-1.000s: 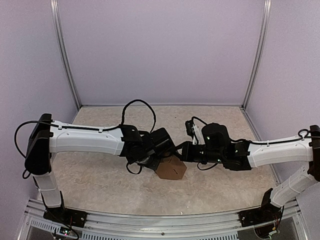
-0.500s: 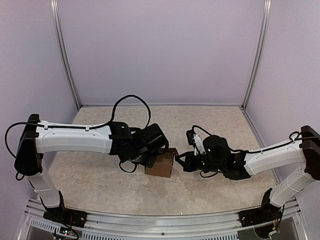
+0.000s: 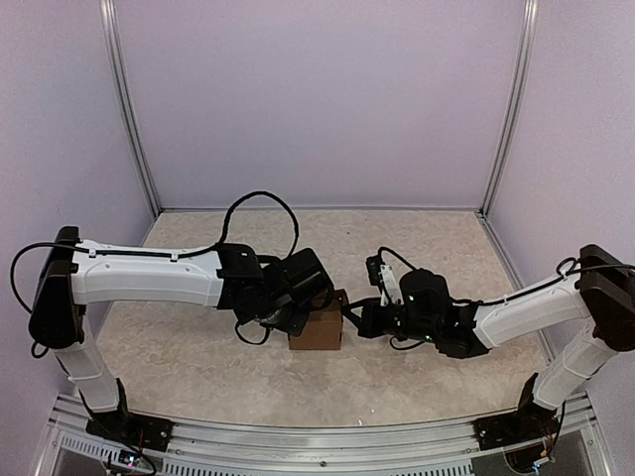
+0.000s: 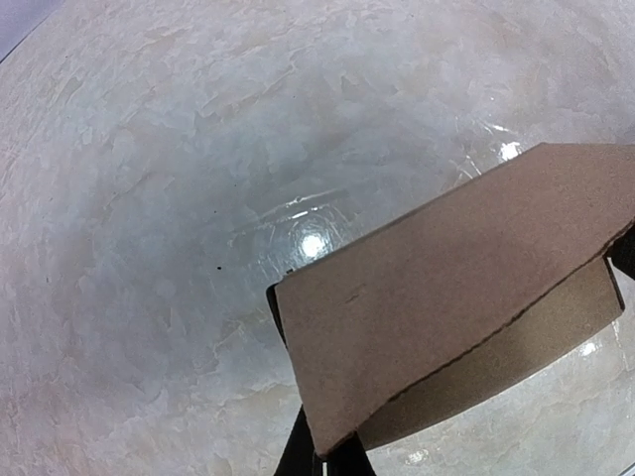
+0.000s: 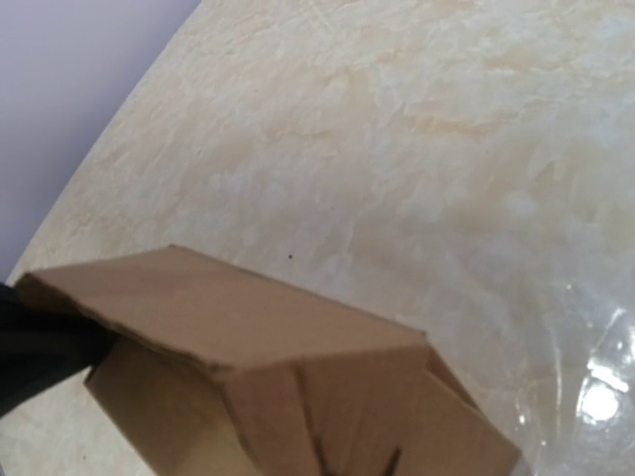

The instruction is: Fold the paper box

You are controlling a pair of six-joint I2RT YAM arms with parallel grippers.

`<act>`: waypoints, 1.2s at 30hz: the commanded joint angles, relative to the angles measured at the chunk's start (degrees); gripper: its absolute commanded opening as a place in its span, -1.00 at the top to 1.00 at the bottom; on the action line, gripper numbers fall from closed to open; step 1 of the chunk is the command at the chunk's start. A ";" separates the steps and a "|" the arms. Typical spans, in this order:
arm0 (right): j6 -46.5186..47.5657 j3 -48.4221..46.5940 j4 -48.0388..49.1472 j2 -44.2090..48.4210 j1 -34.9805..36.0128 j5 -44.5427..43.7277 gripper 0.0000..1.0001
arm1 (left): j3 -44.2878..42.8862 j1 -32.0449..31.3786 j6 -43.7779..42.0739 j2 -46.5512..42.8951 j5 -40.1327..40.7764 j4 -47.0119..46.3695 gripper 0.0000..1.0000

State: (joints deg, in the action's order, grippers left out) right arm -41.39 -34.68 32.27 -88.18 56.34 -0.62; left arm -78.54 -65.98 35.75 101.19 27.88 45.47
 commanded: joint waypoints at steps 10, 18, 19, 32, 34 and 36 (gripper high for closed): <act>2.20 -2.15 -3.54 -0.44 -0.36 3.61 1.00 | 0.25 -0.95 -0.07 0.67 -1.44 -3.92 0.75; 3.32 -1.61 -5.19 0.46 -0.35 3.26 1.00 | 4.12 1.67 0.57 -1.43 -3.81 -7.65 0.58; 3.33 -1.47 -5.28 0.70 -0.35 3.26 1.00 | 4.75 2.13 0.71 -1.69 -4.07 -8.19 0.58; 3.33 -0.83 -5.41 1.63 -0.35 3.52 1.00 | 5.94 3.85 0.37 -1.78 0.23 -8.21 0.49; 3.33 -0.83 -5.61 1.76 -0.34 3.40 1.00 | 5.97 4.06 0.06 -1.85 0.42 -8.37 0.48; 3.29 -0.84 -5.67 1.78 -0.35 3.37 1.00 | 5.78 4.18 -0.25 -1.94 0.76 -8.50 0.45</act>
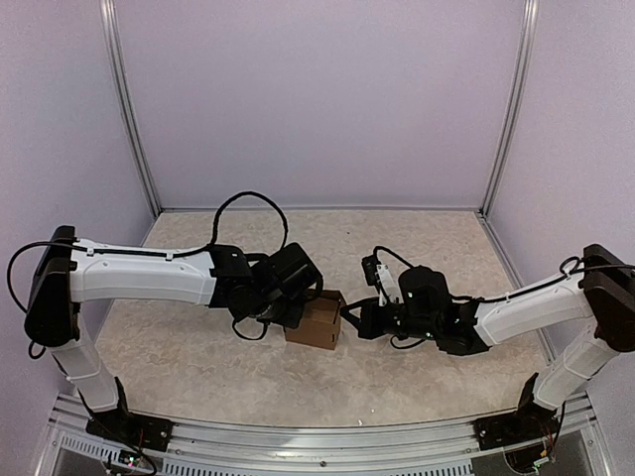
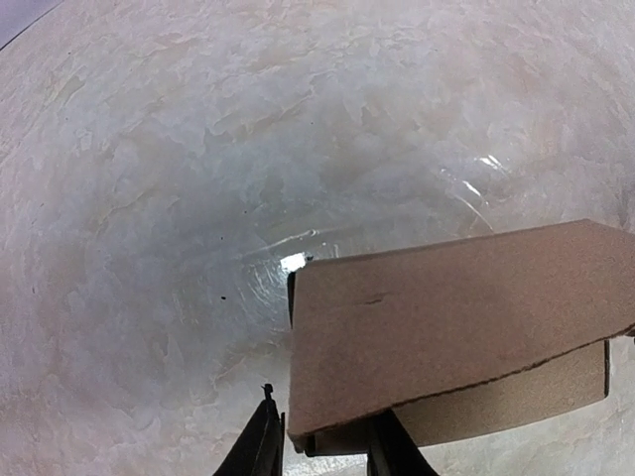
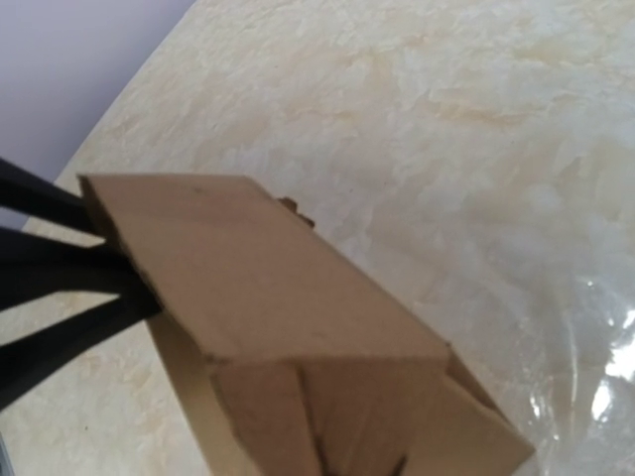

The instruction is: Fold the paper box

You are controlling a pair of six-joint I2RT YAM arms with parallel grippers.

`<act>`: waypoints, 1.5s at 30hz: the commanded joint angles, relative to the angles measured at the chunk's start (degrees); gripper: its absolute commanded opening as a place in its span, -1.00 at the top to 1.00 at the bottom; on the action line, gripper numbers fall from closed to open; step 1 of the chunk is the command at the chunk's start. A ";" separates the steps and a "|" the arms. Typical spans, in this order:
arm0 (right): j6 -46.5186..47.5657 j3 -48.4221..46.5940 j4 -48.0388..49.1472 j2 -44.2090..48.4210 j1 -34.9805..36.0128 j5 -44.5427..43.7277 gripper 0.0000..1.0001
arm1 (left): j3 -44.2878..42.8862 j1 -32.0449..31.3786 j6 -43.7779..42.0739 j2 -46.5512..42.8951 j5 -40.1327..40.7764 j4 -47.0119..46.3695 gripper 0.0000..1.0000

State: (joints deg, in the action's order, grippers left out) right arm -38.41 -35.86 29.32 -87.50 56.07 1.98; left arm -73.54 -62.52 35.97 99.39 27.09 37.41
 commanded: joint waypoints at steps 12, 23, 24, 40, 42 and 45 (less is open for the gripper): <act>0.01 0.35 -2.67 1.10 -0.09 1.33 1.00 | 1.98 1.12 -2.72 -0.04 0.56 -3.92 0.43; -0.08 0.35 -2.77 1.51 0.00 1.75 1.00 | 2.43 1.53 -3.32 0.71 0.71 -5.32 0.84; -0.08 0.27 -2.72 1.54 0.00 1.79 1.00 | 2.50 1.53 -3.20 0.71 1.04 -5.23 0.87; -7.66 -3.45 -0.35 2.78 0.00 6.79 1.00 | 1.67 -0.01 -2.05 1.94 2.98 -3.87 1.00; -8.95 -4.00 0.76 2.08 0.00 7.61 1.00 | 1.50 -0.10 -2.15 2.01 2.97 -3.92 1.00; -10.94 -4.35 2.33 0.96 0.00 8.05 1.00 | 1.29 -0.30 -2.26 2.11 3.20 -3.83 1.00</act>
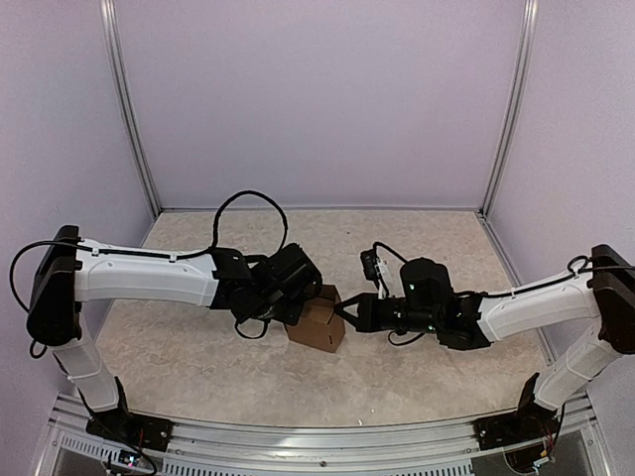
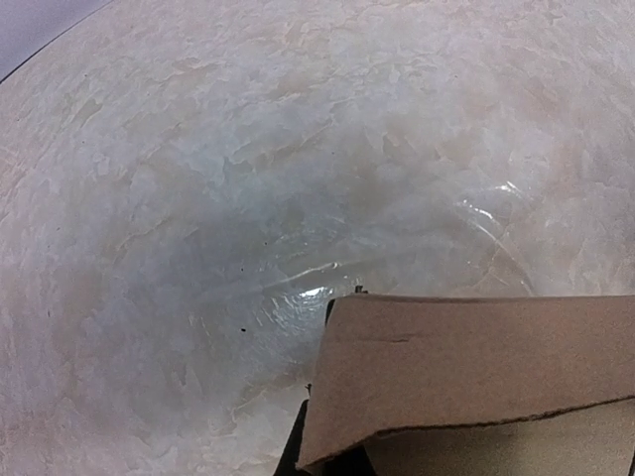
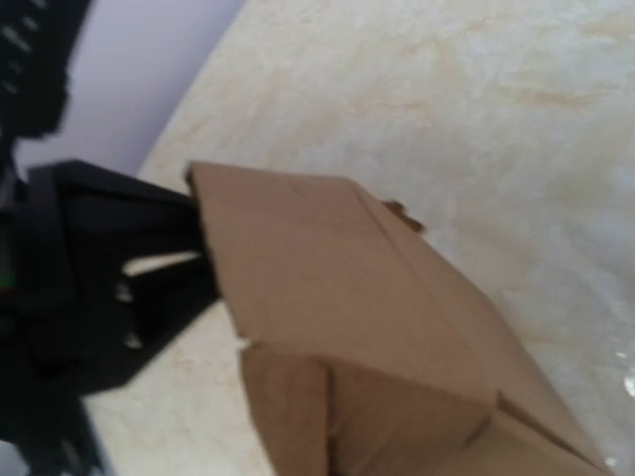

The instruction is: Fold the paper box

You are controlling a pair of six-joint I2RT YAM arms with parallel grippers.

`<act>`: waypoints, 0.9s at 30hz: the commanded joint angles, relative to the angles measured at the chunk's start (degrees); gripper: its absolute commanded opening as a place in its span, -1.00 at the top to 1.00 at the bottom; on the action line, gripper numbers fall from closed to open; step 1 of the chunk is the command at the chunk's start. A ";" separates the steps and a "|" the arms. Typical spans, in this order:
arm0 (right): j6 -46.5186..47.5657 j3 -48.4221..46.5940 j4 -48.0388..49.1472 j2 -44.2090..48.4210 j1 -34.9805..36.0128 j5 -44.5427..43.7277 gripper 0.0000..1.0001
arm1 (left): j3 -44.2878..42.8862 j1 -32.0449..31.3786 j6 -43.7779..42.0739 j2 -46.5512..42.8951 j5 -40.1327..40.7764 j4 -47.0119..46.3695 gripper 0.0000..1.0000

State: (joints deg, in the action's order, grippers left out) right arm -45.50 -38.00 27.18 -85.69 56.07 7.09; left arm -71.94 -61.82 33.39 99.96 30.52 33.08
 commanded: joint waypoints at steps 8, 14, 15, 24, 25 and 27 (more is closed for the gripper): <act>-8.66 -2.08 9.33 -4.11 0.00 2.86 1.00 | -0.72 -1.37 0.45 1.64 0.31 0.70 1.00; -10.41 -1.91 11.05 -5.44 0.00 1.68 1.00 | -1.14 -1.60 0.54 1.97 0.50 0.89 1.00; -10.47 -1.90 11.13 -5.56 0.00 1.52 1.00 | -1.24 -1.56 0.54 2.11 0.50 0.93 1.00; -6.54 -0.23 6.34 -4.31 0.16 1.79 1.00 | -1.57 -1.58 0.95 2.34 0.90 1.31 1.00; -5.83 0.42 5.72 -4.07 0.26 1.47 1.00 | -1.62 -1.57 1.05 2.34 0.94 1.29 1.00; -4.53 1.48 3.91 -3.94 0.59 0.65 1.00 | -1.61 -1.60 1.27 2.41 0.86 1.21 1.00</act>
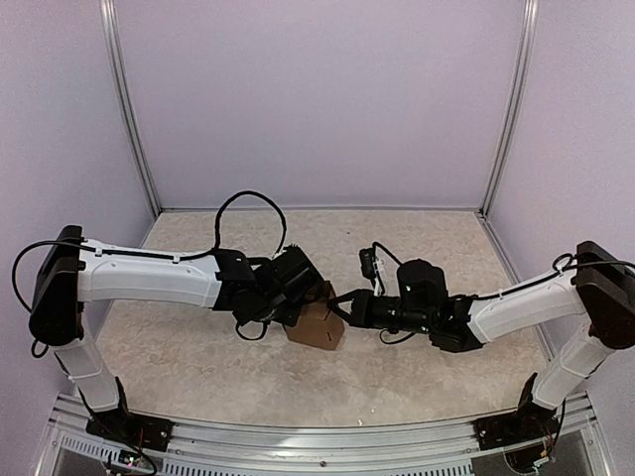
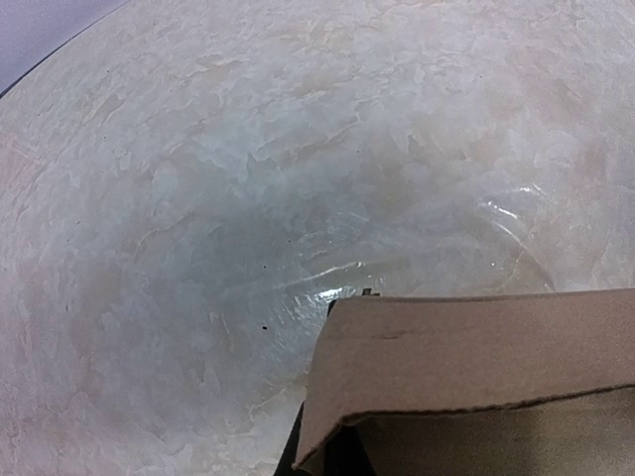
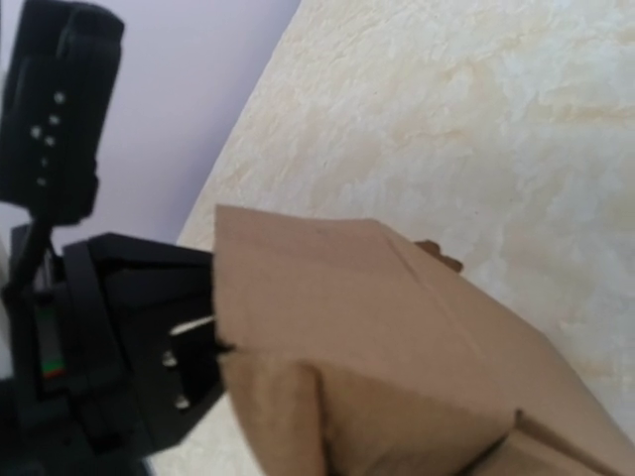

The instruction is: Fold the paper box

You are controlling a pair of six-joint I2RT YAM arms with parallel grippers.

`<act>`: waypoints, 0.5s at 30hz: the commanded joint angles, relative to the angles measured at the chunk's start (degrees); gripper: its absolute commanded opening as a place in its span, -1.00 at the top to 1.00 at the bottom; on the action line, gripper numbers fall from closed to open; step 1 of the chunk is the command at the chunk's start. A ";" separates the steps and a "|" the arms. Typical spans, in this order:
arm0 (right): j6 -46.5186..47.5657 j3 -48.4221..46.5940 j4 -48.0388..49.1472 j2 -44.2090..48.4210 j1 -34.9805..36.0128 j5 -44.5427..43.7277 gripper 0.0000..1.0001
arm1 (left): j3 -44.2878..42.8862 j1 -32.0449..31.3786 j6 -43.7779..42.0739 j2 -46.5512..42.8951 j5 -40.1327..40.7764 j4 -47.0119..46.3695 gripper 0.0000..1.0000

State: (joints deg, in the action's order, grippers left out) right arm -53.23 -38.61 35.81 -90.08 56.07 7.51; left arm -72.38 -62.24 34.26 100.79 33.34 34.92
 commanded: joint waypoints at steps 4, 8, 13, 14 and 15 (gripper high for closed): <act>4.25 4.40 -4.96 -0.36 1.04 -0.46 1.00 | -1.38 -1.17 0.63 1.75 -2.31 -0.75 1.00; 5.33 5.46 -6.39 -1.30 2.14 -2.61 1.00 | -1.68 -1.11 0.98 2.12 -2.31 -0.42 1.00; 6.72 4.17 -9.26 -3.32 3.94 -5.04 1.00 | -2.10 -1.19 1.39 2.22 -2.49 -0.07 1.00; 6.66 4.11 -9.07 -3.36 4.03 -5.05 1.00 | -2.15 -1.14 1.48 2.21 -2.45 -0.04 1.00; 6.70 3.95 -9.13 -3.16 4.06 -5.12 0.97 | -2.15 -1.17 1.55 2.15 -2.49 0.05 1.00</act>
State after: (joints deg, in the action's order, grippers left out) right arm -47.59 -35.00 35.03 -90.59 58.59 2.57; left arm -73.36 -62.78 34.81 101.41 33.32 34.94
